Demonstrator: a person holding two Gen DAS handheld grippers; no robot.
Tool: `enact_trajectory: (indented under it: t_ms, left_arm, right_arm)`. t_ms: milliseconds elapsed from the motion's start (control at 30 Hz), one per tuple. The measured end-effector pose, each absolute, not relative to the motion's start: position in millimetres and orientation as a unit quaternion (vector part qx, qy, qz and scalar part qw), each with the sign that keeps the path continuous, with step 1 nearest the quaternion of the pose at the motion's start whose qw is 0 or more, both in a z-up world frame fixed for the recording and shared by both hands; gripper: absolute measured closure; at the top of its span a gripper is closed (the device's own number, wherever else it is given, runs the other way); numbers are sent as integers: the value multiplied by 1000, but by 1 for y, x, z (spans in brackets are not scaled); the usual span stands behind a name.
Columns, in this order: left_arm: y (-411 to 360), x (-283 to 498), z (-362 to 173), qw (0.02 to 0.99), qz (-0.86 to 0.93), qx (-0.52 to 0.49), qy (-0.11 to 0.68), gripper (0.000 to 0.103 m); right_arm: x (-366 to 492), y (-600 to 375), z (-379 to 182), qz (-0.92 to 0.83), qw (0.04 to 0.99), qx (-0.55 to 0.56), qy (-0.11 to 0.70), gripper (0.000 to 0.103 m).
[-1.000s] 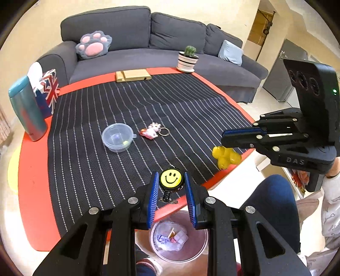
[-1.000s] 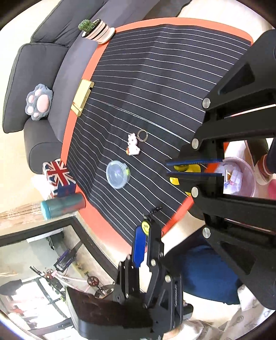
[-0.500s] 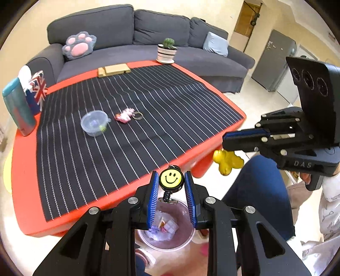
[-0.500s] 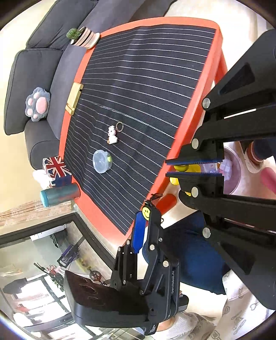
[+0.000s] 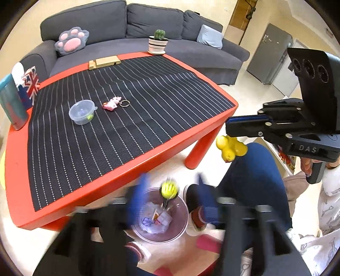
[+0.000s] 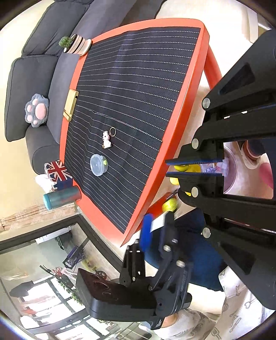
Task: Collect trash
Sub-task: 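Lower the yellow duck toy over the bin and open the right tool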
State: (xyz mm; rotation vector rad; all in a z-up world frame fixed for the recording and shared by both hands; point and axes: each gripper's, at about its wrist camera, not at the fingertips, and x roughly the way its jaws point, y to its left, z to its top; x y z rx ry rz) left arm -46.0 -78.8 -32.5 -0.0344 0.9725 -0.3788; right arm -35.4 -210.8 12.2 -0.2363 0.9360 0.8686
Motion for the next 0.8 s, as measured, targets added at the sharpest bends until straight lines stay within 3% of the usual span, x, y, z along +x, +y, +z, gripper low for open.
enact_trajectory:
  t_ms: [67,233,800]
  left_arm:
    - [-76,-45,-34,868,-175,-22,464,16]
    - [-71,-44,-35,873,-152,-20,462,8]
    - [-61,-47,-25,887,-125,-8,445,8]
  right_arm:
    - [-36,-212,12,404,797,-109,436,98]
    - [-36,-213,11,405,797,-107,436,98]
    - [-43,-211,9,411,793,-107,437,98]
